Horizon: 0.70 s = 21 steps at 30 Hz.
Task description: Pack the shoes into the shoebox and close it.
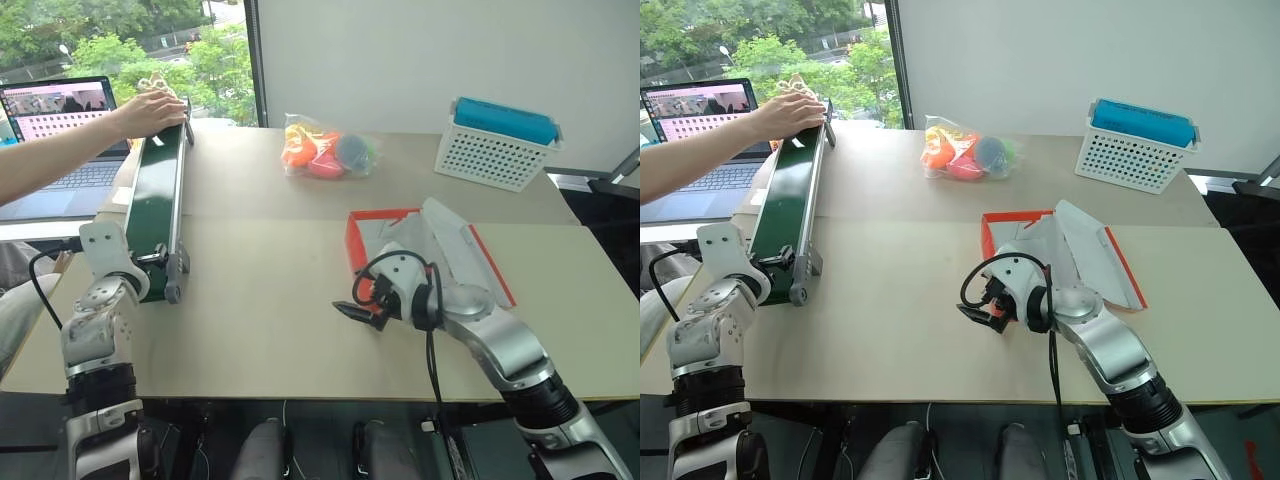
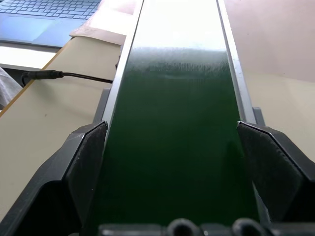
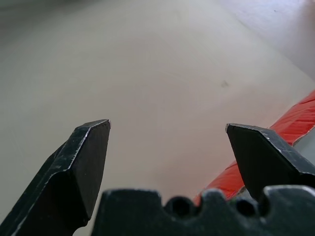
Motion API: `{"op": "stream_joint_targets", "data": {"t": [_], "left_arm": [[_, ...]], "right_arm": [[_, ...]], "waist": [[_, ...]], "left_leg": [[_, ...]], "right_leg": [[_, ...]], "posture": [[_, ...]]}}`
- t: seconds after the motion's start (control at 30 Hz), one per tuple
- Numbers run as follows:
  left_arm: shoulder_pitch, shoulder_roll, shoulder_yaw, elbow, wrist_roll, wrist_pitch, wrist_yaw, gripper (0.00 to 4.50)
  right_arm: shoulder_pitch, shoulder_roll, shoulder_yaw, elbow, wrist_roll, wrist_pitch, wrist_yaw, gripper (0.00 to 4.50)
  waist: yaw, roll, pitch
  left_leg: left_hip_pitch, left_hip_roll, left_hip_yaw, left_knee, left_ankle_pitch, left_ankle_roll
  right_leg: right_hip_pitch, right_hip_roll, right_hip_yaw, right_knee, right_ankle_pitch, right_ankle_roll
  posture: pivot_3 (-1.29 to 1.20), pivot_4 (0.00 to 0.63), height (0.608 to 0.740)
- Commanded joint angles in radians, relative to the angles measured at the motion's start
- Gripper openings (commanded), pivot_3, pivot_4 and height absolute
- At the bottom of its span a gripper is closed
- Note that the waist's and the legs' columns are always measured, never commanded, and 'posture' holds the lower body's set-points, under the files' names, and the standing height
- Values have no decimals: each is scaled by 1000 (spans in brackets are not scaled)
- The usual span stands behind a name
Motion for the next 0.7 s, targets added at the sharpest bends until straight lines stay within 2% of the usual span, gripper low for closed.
{"op": "stream_joint_targets", "data": {"t": [0.03, 0.7], "left_arm": [[-39, 16, -20, 4, 3, -9, -4, 4500], [-113, 29, -76, 78, 35, -42, -8, 4500]], "right_arm": [[9, 13, -47, -16, -14, 6, -29, 4437], [37, 57, -58, -3, -59, 25, -90, 4437]], "waist": [[-1, 0, 0], [-2, 0, 0]], "left_leg": [[0, 0, 0, 0, 0, 0], [0, 0, 0, 0, 0, 0]], "right_leg": [[0, 0, 0, 0, 0, 0], [0, 0, 0, 0, 0, 0]], "posture": [[0, 150, 699], [0, 150, 699]]}}
